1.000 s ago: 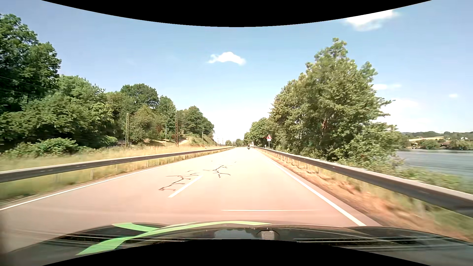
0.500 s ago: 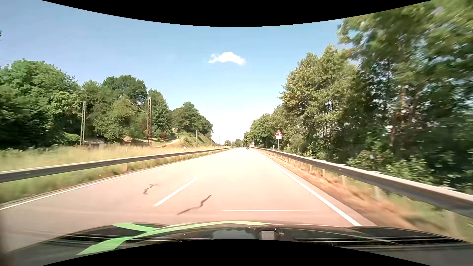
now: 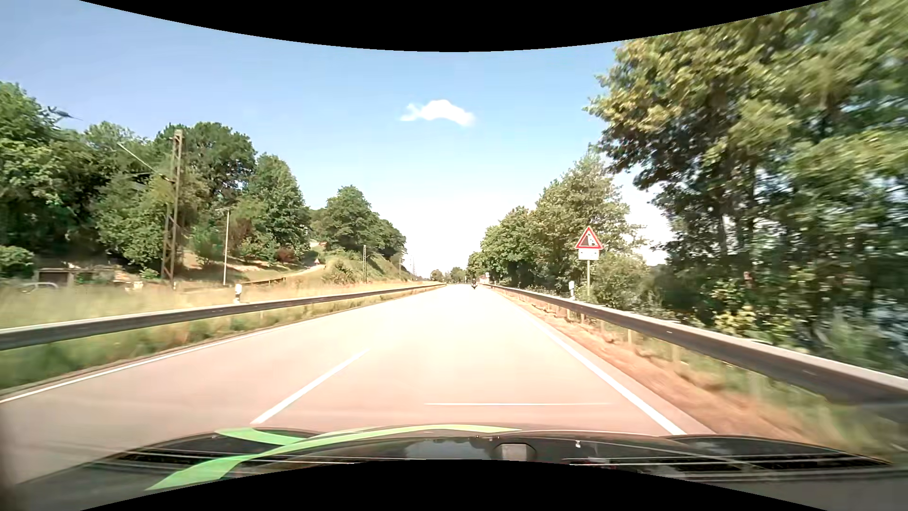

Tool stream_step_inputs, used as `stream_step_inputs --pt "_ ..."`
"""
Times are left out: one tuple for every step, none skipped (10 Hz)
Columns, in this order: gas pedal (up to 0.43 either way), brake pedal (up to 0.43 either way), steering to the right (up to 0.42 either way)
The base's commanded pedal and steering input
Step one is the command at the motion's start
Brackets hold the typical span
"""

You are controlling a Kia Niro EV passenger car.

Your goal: Follow the waypoints while adhering to traffic rules and regulations

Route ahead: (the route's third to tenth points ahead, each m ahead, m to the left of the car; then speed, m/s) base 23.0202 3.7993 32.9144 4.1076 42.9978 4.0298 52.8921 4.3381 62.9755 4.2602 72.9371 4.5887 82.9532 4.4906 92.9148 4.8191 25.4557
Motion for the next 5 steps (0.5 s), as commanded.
stream_step_inputs --pt "0.228 0.0 -0.002" --pt "0.24 0.0 -0.002" --pt "0.24 0.0 -0.002" --pt "0.24 0.0 -0.002" --pt "0.24 0.0 -0.002"
